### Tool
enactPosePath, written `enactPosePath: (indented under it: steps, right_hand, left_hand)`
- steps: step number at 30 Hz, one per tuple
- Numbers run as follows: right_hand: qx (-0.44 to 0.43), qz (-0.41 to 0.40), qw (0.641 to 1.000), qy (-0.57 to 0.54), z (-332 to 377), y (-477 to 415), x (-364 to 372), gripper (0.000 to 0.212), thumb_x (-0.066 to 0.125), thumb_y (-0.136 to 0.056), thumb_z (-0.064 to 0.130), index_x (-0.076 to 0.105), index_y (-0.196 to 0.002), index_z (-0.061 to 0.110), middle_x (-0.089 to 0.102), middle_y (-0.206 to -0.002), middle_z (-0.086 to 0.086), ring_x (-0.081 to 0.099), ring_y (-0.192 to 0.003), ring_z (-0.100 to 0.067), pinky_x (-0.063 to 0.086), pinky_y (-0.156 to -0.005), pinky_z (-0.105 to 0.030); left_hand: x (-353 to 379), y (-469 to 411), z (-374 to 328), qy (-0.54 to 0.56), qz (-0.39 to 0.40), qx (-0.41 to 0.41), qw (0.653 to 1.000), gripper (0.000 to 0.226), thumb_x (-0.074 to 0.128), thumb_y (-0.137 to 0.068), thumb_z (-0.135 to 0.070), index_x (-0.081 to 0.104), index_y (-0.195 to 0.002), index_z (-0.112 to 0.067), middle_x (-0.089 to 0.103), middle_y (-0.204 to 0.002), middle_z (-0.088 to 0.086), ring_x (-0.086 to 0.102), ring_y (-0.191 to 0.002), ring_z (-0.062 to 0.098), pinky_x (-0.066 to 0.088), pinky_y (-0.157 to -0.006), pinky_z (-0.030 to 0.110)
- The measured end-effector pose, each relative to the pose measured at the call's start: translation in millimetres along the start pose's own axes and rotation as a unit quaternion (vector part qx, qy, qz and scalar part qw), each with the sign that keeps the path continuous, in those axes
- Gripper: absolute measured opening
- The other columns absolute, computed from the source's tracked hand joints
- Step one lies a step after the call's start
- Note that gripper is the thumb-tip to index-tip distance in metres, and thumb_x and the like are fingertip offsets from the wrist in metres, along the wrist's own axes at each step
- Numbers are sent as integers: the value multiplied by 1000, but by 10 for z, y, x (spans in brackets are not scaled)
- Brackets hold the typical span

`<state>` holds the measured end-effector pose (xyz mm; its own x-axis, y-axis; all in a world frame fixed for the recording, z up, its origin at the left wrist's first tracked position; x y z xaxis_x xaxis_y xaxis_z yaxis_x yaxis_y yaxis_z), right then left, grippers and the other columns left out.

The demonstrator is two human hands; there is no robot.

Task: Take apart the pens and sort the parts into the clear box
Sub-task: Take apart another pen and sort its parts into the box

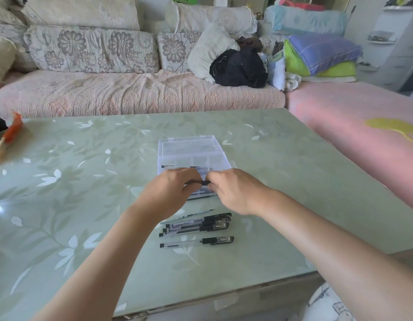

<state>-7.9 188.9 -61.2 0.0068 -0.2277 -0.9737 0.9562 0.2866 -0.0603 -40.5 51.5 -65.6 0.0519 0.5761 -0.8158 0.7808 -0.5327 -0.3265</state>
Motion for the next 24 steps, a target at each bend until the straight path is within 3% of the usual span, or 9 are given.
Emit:
enactPosePath:
  steps: [5, 7, 9, 13, 15, 20, 24]
  right_hand:
    - [3, 4, 999, -38, -11, 74, 31, 18, 42, -101, 32, 48, -90, 20, 57, -78, -4, 51, -74, -31, 43, -63, -37]
    - [13, 15, 997, -69, 0, 88, 35, 19, 46, -99, 40, 50, -107, 24, 57, -87, 3, 51, -80, -23, 43, -69, -36]
    - [39, 34, 996, -71, -45, 111, 51, 37, 50, -95, 47, 44, -126, 29, 57, -99, 6, 51, -89, -18, 42, -76, -34]
    - [67, 49, 993, -78, -230, 141, 107, 18, 41, -97, 25, 50, -112, 25, 59, -112, 8, 51, -101, -14, 41, -82, -30]
    - [72, 52, 993, -77, -359, 148, 133, 21, 40, -97, 17, 57, -107, 23, 55, -112, 7, 52, -103, -14, 40, -85, -26]
    - [75, 36, 993, -80, -594, 242, 173, 20, 55, -97, 20, 70, -109, 25, 49, -99, 12, 49, -82, -2, 32, -71, -10]
    - [80, 35, 993, -80, -702, 341, 210, 25, 67, -87, 26, 69, -110, 36, 62, -92, 19, 51, -77, 6, 38, -71, -18]
  left_hand:
    - [7, 63, 37, 0, 7, -15, 1000, 8, 62, -92, -25, 66, -88, -30, 57, -74, -20, 54, -67, 5, 42, -59, 24]
    - [13, 74, 66, 6, 20, -34, 999, 8, 60, -93, -27, 66, -89, -31, 57, -74, -22, 54, -67, 0, 41, -59, 23]
    - [38, 81, 87, 1, 39, -45, 998, 8, 59, -94, -29, 66, -91, -32, 59, -77, -22, 55, -68, 0, 42, -61, 20]
    - [51, 111, 169, -23, 55, -62, 996, 9, 57, -94, -31, 65, -93, -34, 61, -86, -19, 56, -74, 3, 40, -61, 15]
    - [36, 123, 218, -29, 59, -80, 995, 10, 56, -94, -31, 64, -92, -36, 61, -87, -21, 55, -71, -2, 39, -60, 15]
    - [35, 164, 230, -51, 68, -96, 992, 5, 58, -91, -34, 62, -91, -37, 61, -86, -20, 51, -65, -8, 38, -57, 16]
    - [73, 189, 211, -58, 83, -97, 990, 11, 61, -89, -35, 58, -99, -40, 61, -86, -19, 53, -69, -5, 40, -59, 15]
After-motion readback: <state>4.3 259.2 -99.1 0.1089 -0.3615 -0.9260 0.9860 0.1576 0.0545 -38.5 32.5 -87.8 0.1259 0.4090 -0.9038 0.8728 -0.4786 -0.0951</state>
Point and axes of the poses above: each hand's wrist, its own y-axis away from the middle knuckle, its own x-axis out of the palm, z = x × y, the point moved 6 cm from there along -y, towards the middle knuckle
